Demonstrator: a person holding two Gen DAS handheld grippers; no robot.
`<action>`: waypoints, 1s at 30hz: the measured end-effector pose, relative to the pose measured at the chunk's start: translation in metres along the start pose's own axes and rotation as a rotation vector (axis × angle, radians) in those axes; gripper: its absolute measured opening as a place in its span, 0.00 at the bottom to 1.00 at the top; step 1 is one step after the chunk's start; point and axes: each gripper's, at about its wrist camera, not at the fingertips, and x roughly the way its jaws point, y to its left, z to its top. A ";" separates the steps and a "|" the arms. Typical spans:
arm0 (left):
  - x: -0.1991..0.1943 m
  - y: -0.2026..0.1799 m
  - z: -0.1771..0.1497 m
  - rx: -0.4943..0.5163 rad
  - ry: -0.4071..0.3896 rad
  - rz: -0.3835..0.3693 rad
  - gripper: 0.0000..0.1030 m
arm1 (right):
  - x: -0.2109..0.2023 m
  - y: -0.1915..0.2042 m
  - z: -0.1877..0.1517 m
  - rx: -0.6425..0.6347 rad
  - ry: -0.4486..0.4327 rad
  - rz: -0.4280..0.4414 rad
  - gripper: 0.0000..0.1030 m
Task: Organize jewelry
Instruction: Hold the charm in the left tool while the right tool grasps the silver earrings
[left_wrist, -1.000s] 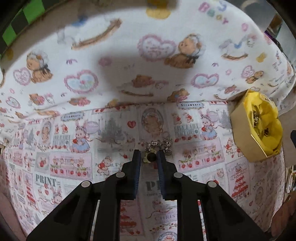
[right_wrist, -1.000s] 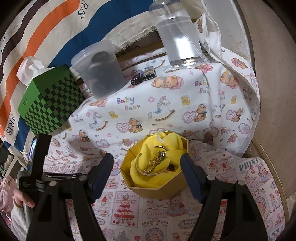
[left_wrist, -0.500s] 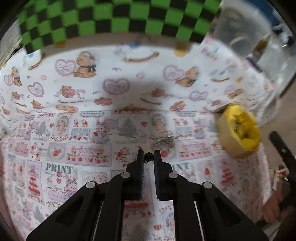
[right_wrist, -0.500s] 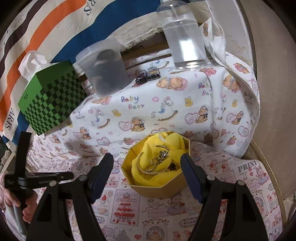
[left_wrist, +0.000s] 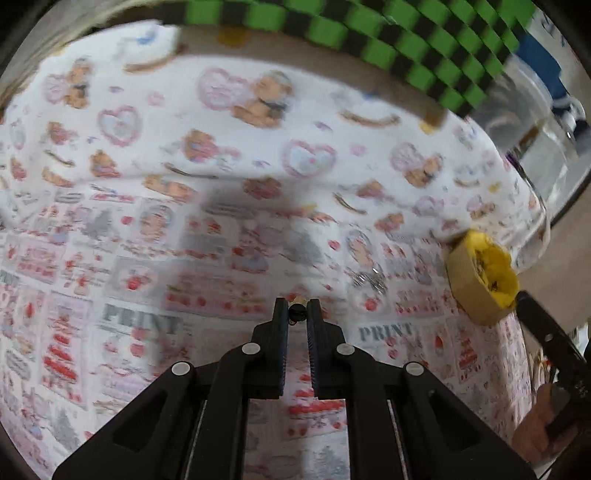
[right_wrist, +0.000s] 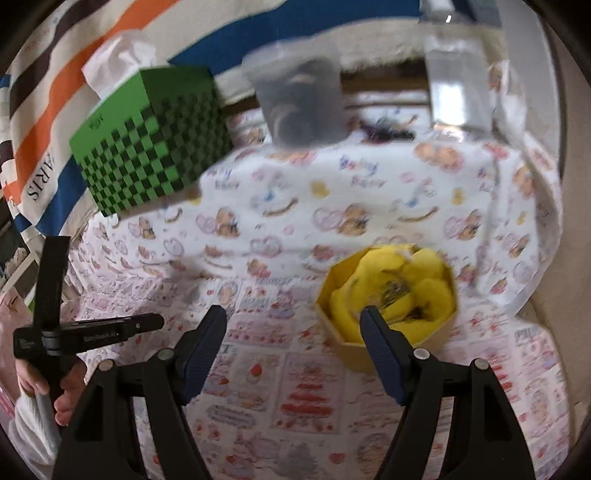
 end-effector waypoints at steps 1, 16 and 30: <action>-0.003 0.003 0.001 -0.006 -0.012 0.007 0.09 | 0.007 0.002 0.005 0.015 0.033 -0.004 0.70; 0.005 0.042 0.004 -0.117 -0.029 0.068 0.09 | 0.110 0.079 0.034 -0.015 0.393 -0.169 0.63; -0.015 0.059 0.005 -0.129 -0.099 0.138 0.09 | 0.155 0.095 0.037 -0.059 0.457 -0.238 0.51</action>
